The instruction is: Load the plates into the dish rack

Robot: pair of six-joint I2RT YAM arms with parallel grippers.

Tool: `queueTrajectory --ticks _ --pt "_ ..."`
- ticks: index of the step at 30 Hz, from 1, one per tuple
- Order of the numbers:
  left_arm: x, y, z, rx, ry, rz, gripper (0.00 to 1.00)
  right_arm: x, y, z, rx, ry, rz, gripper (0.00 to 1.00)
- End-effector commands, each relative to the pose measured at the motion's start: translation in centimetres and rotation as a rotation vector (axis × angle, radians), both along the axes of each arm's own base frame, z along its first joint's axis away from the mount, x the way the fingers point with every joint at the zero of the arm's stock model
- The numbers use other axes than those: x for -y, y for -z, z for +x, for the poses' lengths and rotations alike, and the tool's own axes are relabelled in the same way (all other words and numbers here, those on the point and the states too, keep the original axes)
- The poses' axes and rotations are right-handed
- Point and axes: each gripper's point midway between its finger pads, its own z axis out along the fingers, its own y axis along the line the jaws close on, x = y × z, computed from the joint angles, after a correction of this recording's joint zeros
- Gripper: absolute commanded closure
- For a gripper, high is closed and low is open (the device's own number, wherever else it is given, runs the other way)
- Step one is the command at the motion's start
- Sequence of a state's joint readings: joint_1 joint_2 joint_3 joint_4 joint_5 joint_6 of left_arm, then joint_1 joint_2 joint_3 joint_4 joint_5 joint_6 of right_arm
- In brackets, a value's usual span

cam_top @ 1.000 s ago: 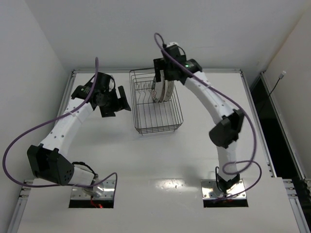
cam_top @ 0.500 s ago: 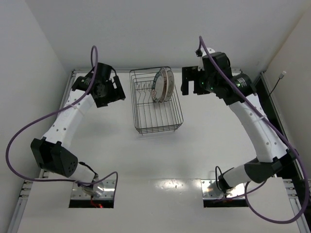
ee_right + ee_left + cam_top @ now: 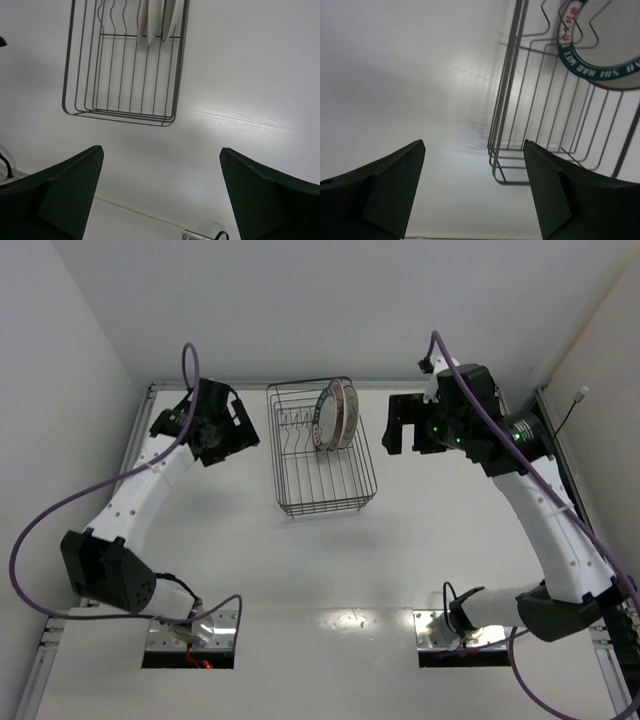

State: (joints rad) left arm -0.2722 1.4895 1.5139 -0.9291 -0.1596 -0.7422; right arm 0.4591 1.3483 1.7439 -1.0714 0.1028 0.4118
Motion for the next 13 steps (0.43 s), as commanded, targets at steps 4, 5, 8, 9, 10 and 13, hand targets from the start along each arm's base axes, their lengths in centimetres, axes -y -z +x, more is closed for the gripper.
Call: queueTrajectory --ticks 4,5,8,9,10,13 --pt "2.7 -5.8 -2.4 0.278 0.163 -0.176 0.21 1.7 -0.6 0.0 0.092 0.098 0.061 0.00" --pt "2.7 -5.9 -2.8 0.273 0.184 -0.171 0.21 1.2 -1.1 0.1 0.109 0.089 0.092 0.00" --pt "2.0 -5.6 -4.0 0.261 0.214 -0.103 0.19 0.6 0.1 0.9 0.087 0.079 0.089 0.00" --pt "1.5 -6.0 -4.3 0.270 0.211 -0.080 0.19 0.5 0.6 1.3 0.079 0.079 0.084 0.00" --pt "1.1 -6.1 -4.3 0.267 0.205 -0.059 0.19 0.5 1.6 2.0 0.052 0.089 0.070 0.00" --pt "0.2 -6.0 -4.5 0.256 0.168 -0.014 0.19 0.4 3.4 3.7 -0.005 0.114 0.028 0.00"
